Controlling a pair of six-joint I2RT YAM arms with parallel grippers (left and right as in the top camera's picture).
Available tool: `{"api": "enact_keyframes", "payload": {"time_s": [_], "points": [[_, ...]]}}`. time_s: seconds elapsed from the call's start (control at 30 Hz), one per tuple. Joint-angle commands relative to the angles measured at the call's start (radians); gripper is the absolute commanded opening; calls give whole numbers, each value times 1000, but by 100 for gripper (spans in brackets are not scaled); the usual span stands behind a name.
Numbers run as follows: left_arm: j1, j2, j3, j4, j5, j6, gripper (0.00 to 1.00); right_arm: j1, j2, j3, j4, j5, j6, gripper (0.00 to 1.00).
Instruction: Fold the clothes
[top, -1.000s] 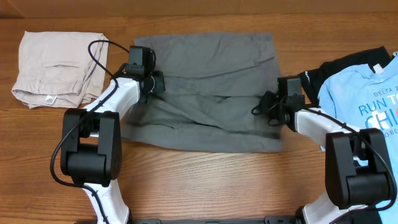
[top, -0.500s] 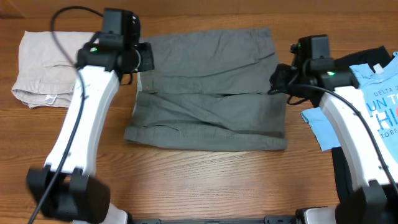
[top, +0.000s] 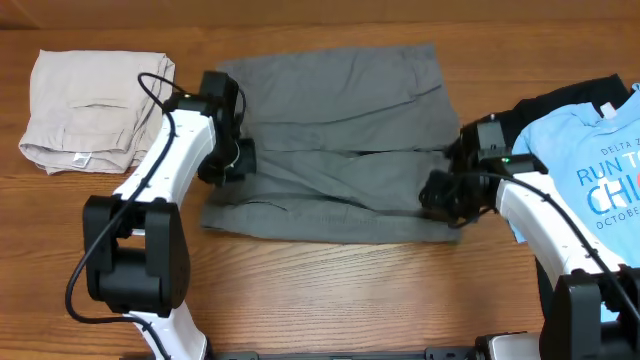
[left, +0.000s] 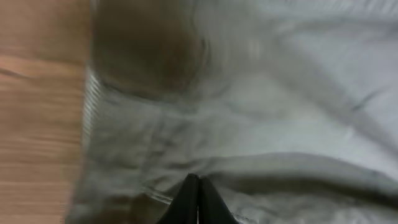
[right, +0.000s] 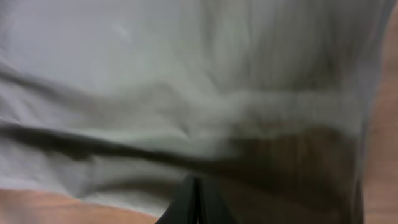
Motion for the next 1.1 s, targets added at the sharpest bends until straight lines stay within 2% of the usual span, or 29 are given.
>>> {"api": "enact_keyframes", "payload": {"time_s": [0.0,0.13,0.27,0.43,0.67,0.8,0.93,1.07], "points": [[-4,-7,-8,-53,77,-6,4,-6,-3,-43,-70,-25,11,4],[-19,-7,-14,-144,80,-7,4,-6,-3,-43,-179,-11,55,4],[-36,-7,-69,-162,80,-7,4,-6,-3,-43,-232,35,80,4],[-39,-11,-102,-166,80,9,4,-7,-4,-13,-240,-56,23,4],[-42,-138,-102,-133,74,9,4,-6,-7,38,-211,-71,14,5],[-40,-187,-102,-93,-39,-41,4,-7,-7,37,-189,-50,18,12],[-21,-182,-120,-77,-77,-66,18,-6,-7,31,-170,-7,18,24],[-24,-182,-174,25,-62,-44,15,-6,-5,2,-106,-24,26,27]]}}
